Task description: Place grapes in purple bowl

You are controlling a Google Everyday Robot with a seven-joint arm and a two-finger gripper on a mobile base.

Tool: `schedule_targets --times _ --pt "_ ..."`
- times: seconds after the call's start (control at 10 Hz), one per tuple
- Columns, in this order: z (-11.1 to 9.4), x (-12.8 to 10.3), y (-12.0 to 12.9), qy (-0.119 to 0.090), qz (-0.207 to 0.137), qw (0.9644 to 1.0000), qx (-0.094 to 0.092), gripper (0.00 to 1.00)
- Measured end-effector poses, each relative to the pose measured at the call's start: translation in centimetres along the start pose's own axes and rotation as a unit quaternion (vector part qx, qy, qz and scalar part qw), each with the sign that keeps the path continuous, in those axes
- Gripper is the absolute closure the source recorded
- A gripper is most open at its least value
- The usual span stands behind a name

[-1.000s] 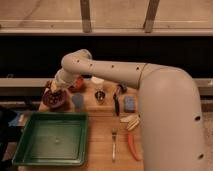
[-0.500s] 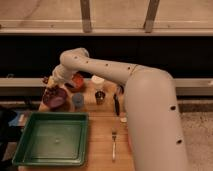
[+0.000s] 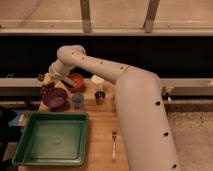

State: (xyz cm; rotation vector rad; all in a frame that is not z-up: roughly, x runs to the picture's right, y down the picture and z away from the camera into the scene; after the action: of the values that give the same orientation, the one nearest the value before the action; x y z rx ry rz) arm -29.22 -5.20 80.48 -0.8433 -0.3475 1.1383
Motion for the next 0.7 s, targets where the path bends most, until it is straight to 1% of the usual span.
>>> schedule_targets --times 0.4,0.5,0.6,0.7 --pt "0.00 0.01 -0.01 0.000 0.000 1.0000 0.000 0.96" --pt "-0.01 0.02 -0.03 0.000 0.000 1.0000 0.000 0.97" --pt "-0.01 0.03 -0.04 0.000 0.000 1.0000 0.000 1.00" --pt "-0.02 0.03 -0.06 0.000 0.000 1.0000 0.000 1.00"
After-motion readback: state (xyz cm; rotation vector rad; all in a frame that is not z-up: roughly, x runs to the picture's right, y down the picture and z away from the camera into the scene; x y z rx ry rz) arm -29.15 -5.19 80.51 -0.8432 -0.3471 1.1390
